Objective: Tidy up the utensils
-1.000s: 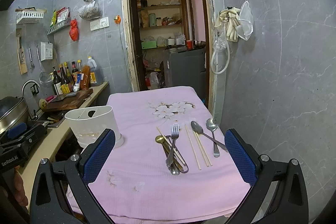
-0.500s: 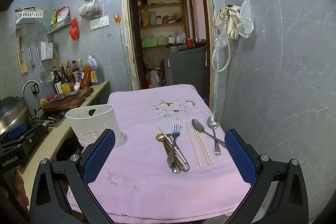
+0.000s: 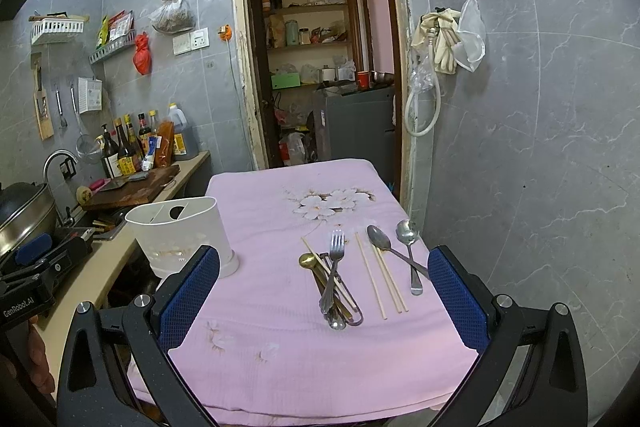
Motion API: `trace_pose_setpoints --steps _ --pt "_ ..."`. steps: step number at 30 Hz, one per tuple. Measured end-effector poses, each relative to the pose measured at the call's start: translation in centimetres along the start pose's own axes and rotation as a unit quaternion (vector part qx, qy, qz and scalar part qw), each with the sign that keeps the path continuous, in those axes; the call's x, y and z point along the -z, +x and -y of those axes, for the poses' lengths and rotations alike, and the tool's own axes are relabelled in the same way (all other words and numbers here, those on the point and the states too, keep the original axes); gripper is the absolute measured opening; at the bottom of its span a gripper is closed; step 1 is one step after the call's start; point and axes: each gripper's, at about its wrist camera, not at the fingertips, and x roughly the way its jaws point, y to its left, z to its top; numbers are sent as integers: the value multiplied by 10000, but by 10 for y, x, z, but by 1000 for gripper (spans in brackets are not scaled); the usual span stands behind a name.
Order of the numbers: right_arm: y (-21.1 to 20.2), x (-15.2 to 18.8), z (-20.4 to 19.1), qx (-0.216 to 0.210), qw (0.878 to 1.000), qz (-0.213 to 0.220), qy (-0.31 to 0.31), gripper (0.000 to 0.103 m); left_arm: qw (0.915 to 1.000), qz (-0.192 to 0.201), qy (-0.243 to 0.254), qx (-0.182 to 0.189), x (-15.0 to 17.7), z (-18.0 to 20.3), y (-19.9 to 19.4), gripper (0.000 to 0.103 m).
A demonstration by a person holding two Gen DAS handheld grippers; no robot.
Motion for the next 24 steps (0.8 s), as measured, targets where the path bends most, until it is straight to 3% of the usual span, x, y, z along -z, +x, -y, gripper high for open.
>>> trace_pose_setpoints --steps 24 --pt "2 5 -5 -11 10000 -37 21 102 10000 -15 -7 -20 4 -3 3 101"
